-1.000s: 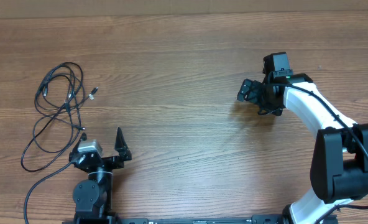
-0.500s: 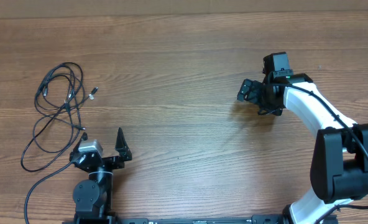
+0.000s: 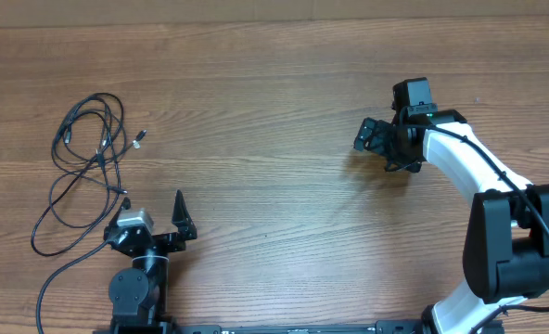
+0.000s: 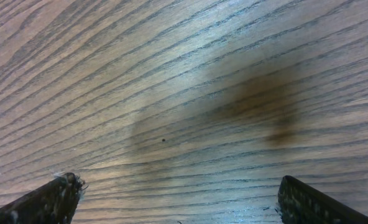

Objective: Untangle cables

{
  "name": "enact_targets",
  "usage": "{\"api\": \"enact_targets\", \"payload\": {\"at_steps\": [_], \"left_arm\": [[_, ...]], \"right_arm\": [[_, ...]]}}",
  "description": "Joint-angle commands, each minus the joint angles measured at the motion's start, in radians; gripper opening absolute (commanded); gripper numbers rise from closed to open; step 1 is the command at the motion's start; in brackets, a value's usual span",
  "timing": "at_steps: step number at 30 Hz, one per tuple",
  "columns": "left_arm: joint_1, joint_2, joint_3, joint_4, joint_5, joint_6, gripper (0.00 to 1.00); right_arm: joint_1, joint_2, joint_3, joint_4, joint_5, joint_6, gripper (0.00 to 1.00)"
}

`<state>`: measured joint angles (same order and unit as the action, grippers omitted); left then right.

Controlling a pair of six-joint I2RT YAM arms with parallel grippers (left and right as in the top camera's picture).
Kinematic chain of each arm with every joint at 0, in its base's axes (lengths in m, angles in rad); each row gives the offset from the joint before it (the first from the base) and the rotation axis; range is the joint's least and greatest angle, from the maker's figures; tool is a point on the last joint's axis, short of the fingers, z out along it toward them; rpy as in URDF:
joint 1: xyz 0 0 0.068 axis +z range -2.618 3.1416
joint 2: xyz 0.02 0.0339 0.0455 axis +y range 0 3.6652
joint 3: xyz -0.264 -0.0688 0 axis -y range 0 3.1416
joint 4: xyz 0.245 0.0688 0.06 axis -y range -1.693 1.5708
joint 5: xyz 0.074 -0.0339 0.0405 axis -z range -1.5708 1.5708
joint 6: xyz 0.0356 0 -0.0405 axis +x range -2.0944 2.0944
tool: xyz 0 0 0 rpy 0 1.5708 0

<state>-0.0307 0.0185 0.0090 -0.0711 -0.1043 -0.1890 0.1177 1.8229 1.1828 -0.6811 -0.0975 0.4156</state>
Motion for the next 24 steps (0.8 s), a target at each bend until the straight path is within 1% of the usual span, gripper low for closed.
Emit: {"api": "enact_targets", "payload": {"at_steps": [1,7,12,17,24], "left_arm": [[0.005,-0.007,-0.003,-0.001,0.012,-0.017,1.00],[0.005,-0.007,-0.003,-0.001,0.012,-0.017,1.00],[0.005,-0.007,-0.003,-0.001,0.012,-0.017,1.00],[0.005,-0.007,-0.003,-0.001,0.012,-0.017,0.99],[0.005,-0.007,-0.003,-0.001,0.012,-0.017,1.00]], "right_arm": [[0.000,0.003,0.008,0.004,0.002,0.004,1.00],[0.000,0.003,0.008,0.003,0.002,0.004,1.00],[-0.001,-0.041,0.008,0.003,0.002,0.003,1.00],[-0.001,-0.162,0.008,0.003,0.002,0.004,1.00],[-0.001,-0.408,0.008,0.003,0.002,0.004,1.00]]}}
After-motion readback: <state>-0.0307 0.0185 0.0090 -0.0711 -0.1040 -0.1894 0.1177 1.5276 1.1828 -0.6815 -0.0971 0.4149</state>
